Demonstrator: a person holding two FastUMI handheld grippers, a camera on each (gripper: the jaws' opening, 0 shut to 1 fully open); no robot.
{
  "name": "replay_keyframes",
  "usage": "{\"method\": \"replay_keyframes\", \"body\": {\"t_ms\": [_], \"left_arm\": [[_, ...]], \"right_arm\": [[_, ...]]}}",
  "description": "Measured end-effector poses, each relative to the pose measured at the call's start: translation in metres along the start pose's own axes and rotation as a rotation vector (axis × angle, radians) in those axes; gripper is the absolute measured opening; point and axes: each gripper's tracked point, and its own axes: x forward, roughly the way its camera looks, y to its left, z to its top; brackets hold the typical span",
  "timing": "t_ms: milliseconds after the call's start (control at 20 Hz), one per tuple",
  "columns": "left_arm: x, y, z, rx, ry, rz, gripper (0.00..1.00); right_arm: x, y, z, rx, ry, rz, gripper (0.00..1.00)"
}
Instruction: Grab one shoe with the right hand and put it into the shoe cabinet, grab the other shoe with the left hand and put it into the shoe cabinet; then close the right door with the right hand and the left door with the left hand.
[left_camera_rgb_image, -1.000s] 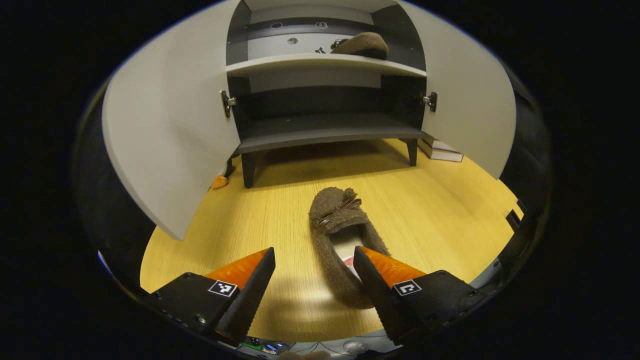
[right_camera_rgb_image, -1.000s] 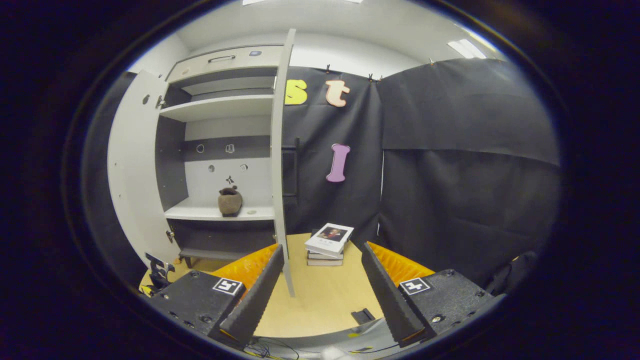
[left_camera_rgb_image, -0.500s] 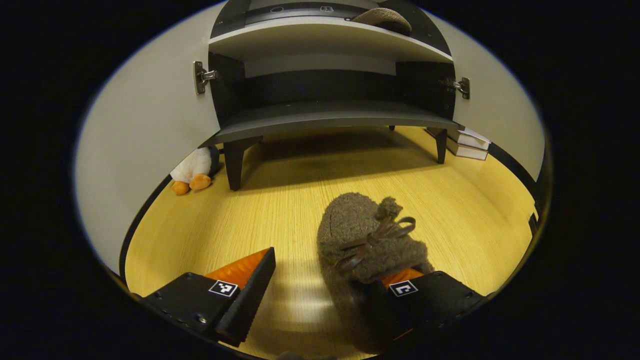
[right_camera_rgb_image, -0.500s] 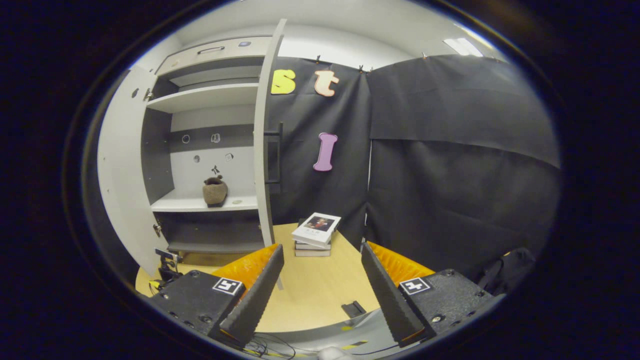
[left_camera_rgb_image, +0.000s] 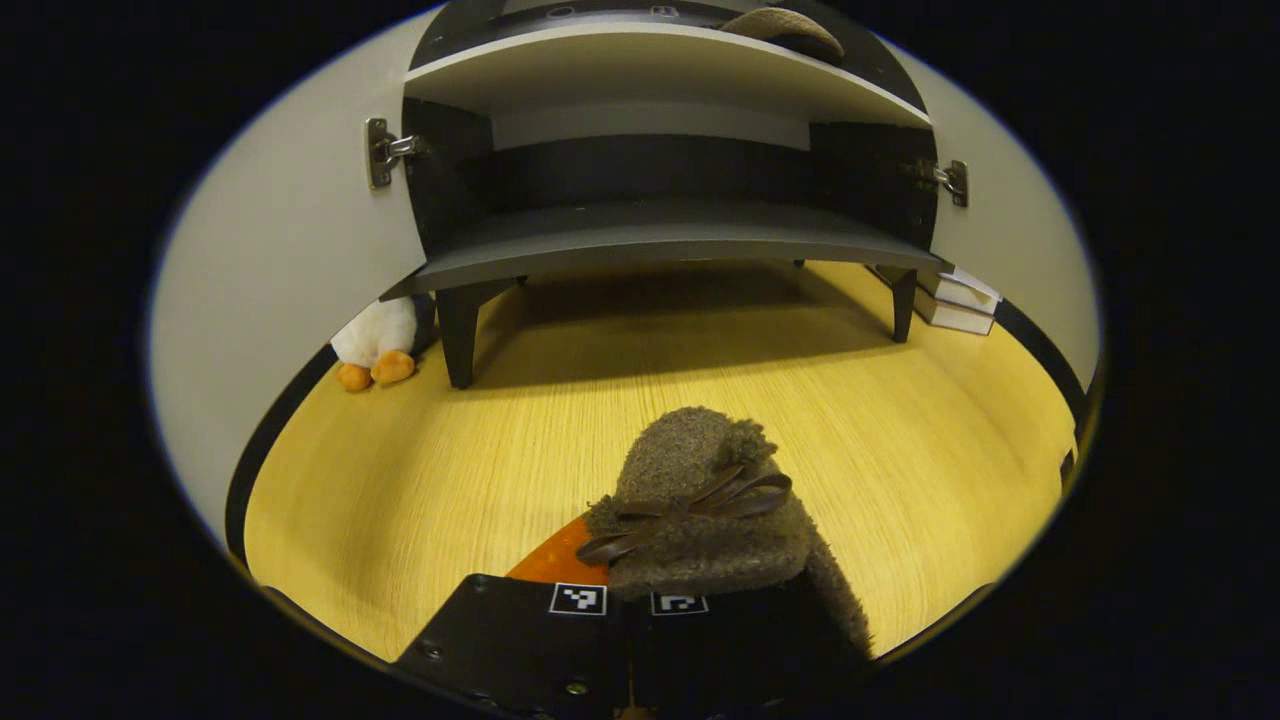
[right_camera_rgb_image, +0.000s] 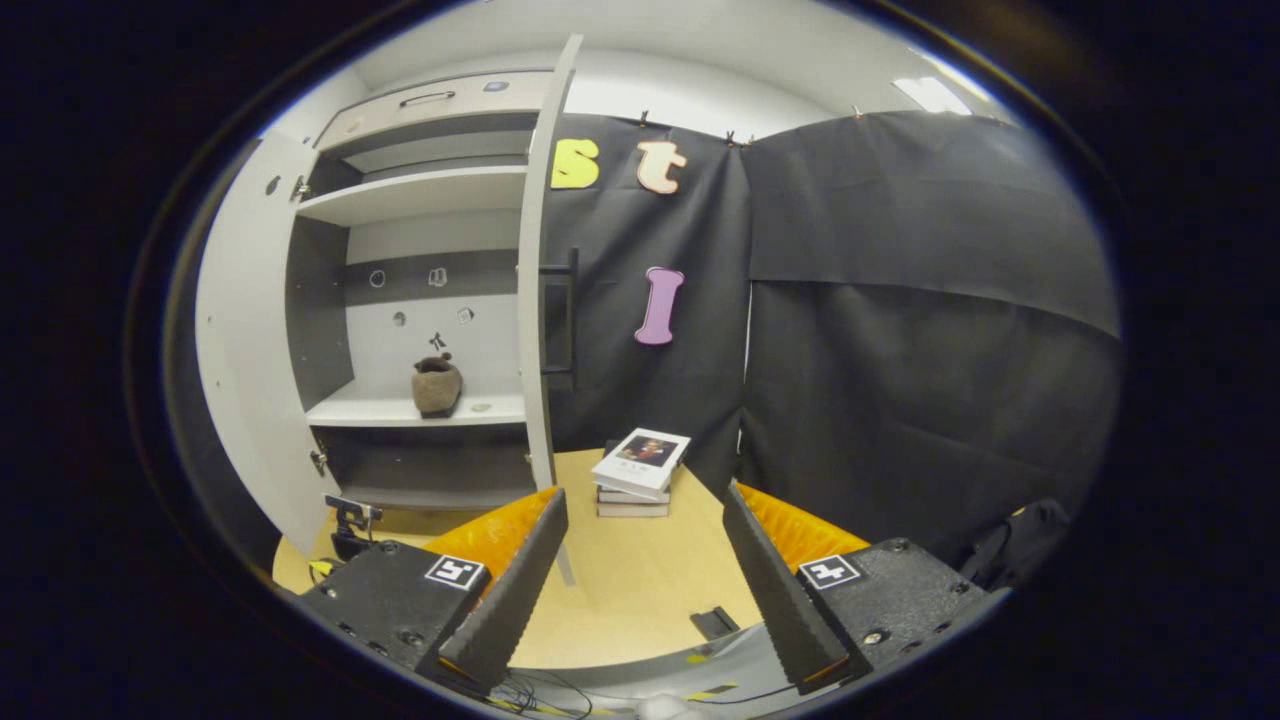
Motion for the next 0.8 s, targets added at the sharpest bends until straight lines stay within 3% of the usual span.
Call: {"method": "replay_keyframes", "body": {"t_ms": [200, 450, 800], "left_arm": [[-0.030, 0.006, 0.025, 0.054, -0.050, 0.032, 0.12], [-0.098, 0.009, 0.081, 0.048, -0.142, 0.081, 0.11], [-0.182, -0.001, 0.233, 0.021, -0.325, 0.089, 0.10]], "right_arm": [[-0.002, 0.005, 0.007, 0.011, -0.021, 0.016, 0.99], [-0.008, 0.005, 0.017, 0.026, -0.059, 0.032, 0.99], [-0.002, -0.003, 0.028, 0.070, -0.088, 0.045, 0.99]]}}
